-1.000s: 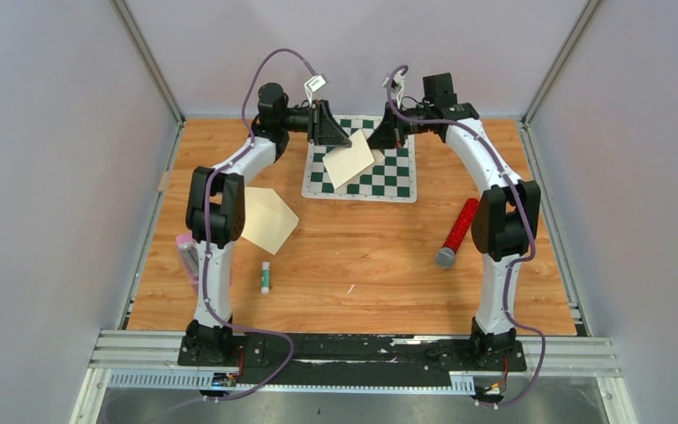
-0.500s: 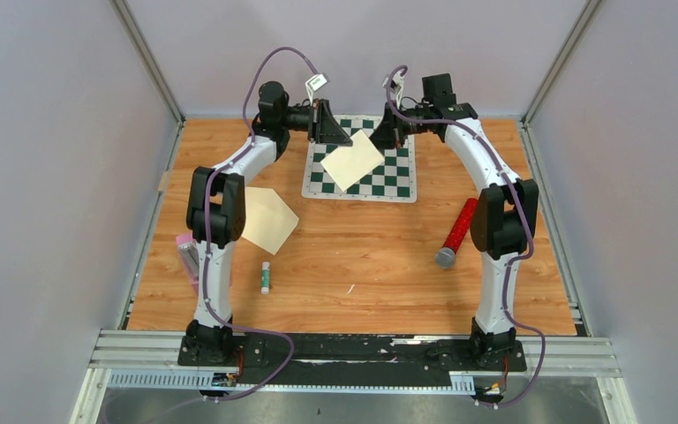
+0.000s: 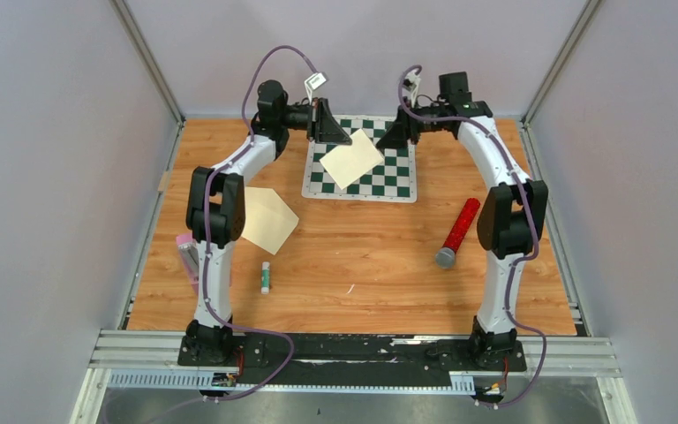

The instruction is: Place the letter into the envelope and seal it

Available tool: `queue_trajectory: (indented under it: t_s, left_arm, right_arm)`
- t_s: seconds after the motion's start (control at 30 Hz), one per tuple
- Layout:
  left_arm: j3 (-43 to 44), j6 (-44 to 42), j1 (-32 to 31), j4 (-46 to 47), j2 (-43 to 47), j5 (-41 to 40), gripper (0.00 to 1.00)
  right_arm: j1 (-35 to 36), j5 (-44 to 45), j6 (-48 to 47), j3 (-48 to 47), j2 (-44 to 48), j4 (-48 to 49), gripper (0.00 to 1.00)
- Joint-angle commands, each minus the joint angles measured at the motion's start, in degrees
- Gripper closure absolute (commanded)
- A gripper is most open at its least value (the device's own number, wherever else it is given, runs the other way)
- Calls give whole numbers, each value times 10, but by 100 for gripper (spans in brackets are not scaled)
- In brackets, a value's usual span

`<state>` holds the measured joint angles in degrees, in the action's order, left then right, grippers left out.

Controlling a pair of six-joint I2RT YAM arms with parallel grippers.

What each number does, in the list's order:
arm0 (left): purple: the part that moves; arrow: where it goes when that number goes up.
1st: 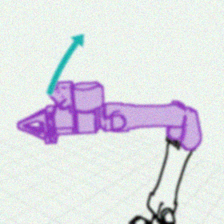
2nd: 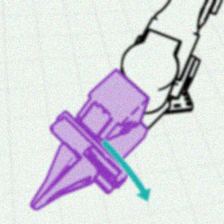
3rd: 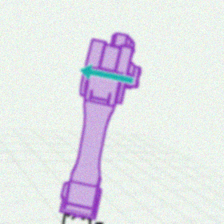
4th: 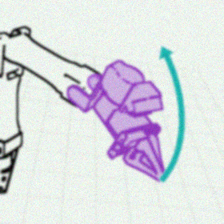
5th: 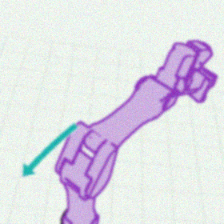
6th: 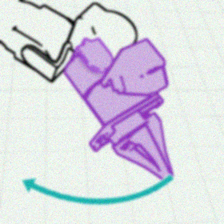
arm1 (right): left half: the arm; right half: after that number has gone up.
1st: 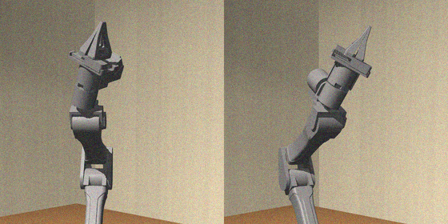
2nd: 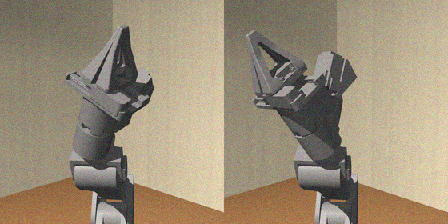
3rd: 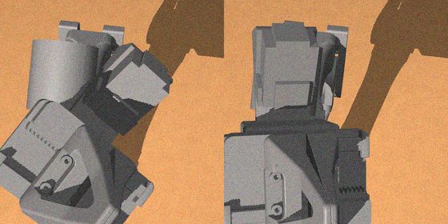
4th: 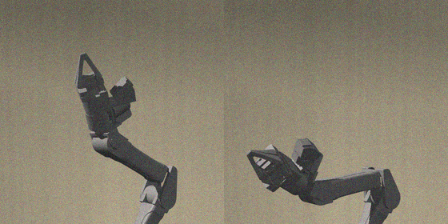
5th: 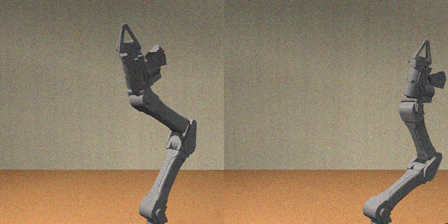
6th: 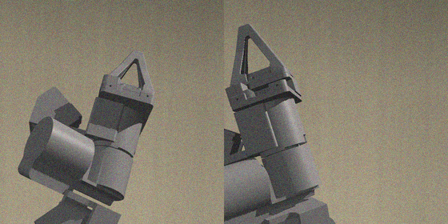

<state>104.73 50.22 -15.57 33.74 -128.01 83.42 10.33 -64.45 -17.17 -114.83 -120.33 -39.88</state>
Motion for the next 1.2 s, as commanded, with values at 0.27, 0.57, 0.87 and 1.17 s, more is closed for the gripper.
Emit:
queue_trajectory:
  t_s: [0.27, 0.57, 0.87, 1.17]
  left_arm:
    - [96, -212, -2, -272, 35, -143, 100]
    - [175, -664, -12, -608, 78, -191, 100]
    - [55, -958, -31, -749, 183, -261, 100]
    - [44, -1010, -52, -785, 195, -288, 100]
  right_arm:
    - [-38, -60, -26, -71, 44, -28, 31]
    - [-24, -51, -80, -91, 34, -19, 31]
    - [44, 6, -243, 19, 97, -18, 38]
    - [80, -4, -247, 25, 85, -10, 47]
